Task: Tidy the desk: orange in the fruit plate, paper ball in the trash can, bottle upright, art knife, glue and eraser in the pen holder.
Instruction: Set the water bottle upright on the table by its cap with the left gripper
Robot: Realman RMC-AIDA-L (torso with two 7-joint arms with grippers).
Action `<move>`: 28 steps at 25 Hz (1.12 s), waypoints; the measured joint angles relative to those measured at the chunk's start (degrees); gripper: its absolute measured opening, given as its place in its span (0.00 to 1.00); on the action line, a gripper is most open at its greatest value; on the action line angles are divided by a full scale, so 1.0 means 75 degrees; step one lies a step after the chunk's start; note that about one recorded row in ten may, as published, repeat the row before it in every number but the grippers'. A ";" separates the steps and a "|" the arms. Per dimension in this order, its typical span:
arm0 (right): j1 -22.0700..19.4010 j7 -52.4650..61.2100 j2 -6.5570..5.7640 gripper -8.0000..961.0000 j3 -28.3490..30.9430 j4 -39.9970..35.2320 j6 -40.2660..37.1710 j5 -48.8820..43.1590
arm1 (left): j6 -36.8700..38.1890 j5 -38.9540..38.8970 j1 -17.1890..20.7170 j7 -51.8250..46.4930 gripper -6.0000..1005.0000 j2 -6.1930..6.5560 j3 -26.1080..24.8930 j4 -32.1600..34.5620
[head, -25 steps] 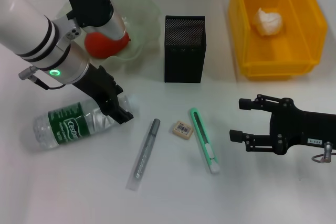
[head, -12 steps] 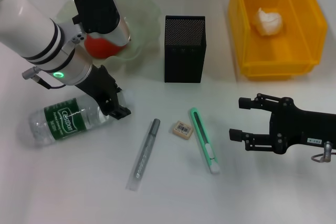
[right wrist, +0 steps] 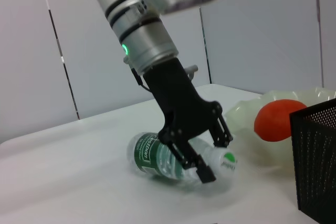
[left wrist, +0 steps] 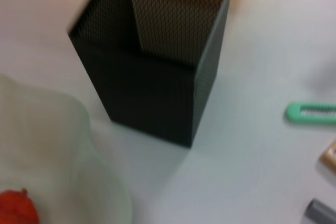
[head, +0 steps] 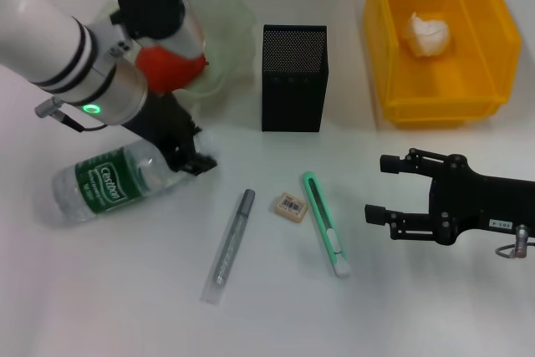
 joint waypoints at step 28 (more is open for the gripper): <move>0.0095 0.0073 -0.0001 0.85 0.0000 0.0000 0.0087 -0.0004 | 0.1406 -0.3589 0.1692 0.2213 0.45 0.0074 -0.3113 0.1168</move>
